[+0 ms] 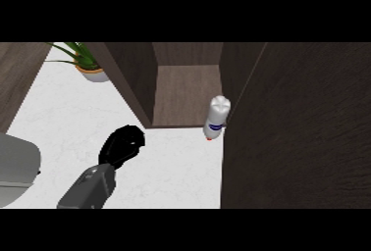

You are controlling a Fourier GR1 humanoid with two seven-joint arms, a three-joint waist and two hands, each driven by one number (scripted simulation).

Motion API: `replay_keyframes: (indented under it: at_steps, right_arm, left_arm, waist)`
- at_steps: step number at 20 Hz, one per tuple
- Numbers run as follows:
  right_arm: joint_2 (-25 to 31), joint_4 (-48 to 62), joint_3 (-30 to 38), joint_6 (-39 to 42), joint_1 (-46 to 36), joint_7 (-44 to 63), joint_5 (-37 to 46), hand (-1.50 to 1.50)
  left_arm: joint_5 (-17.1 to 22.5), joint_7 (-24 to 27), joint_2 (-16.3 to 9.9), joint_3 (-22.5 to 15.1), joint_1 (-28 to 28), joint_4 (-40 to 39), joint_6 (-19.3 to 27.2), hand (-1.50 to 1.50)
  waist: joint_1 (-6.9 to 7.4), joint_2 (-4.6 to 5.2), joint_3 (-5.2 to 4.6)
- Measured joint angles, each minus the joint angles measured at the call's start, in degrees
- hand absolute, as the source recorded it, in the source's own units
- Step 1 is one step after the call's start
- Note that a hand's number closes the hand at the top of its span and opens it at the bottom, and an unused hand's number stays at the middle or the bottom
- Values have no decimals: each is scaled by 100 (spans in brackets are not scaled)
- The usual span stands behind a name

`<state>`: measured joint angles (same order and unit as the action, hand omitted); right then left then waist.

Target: Pick up the bottled water, place it into the cabinet and close the cabinet

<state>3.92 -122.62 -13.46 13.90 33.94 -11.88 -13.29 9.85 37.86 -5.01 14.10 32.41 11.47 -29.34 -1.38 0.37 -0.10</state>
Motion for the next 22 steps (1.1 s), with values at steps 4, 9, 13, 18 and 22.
replay_keyframes:
  at_steps: [4,9,13,18,22]
  right_arm:
    - [62,-147,83,-13,45,160,-161,-150]
    - [-35,-95,-15,-124,37,116,6,-150]
    - [5,-135,-72,-75,157,33,46,-150]
    - [-20,-137,-161,-122,213,23,90,-150]
    - [24,-102,-76,-130,88,90,19,-150]
  left_arm:
    - [53,126,-89,56,-156,96,68,150]
    - [229,402,-316,199,-721,373,71,150]
    - [438,367,-422,316,-984,620,20,150]
    - [725,121,-411,414,-1165,935,-112,150]
    - [966,-277,-271,376,-1374,1485,-197,150]
  waist:
    - [27,-9,1]
    - [90,-40,8]
    - [97,-48,10]
    - [111,-46,11]
    - [153,-57,14]
